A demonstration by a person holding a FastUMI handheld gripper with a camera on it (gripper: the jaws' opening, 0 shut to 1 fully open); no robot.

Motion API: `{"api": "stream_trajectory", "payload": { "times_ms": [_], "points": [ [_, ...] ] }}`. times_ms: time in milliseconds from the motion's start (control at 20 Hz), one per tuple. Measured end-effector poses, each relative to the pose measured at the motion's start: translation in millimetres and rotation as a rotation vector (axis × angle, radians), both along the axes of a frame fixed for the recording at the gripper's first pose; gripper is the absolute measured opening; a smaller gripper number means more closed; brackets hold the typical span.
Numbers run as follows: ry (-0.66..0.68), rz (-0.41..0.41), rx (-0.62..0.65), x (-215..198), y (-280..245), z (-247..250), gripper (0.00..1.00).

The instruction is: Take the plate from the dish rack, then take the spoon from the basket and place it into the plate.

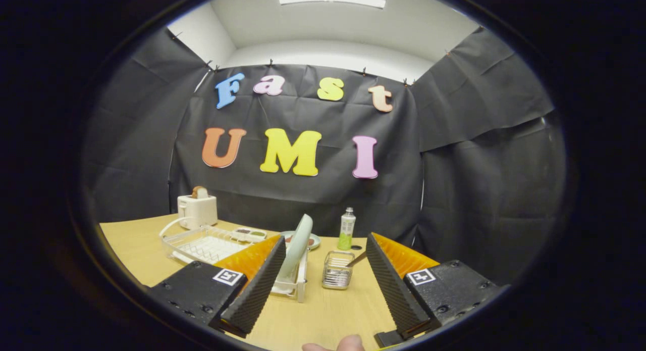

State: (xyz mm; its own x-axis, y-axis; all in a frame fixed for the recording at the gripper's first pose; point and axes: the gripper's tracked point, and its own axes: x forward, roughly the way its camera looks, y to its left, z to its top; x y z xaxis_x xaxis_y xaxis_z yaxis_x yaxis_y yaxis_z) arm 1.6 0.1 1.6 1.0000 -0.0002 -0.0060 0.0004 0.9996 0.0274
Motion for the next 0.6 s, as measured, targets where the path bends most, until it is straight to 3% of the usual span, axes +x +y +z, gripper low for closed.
{"api": "stream_trajectory", "payload": {
  "times_ms": [300,600],
  "points": [
    [0.036,0.042,0.005,6.7,0.7,6.1,1.00],
    [0.177,0.205,0.023,39.9,14.6,36.8,1.00]
  ]
}}
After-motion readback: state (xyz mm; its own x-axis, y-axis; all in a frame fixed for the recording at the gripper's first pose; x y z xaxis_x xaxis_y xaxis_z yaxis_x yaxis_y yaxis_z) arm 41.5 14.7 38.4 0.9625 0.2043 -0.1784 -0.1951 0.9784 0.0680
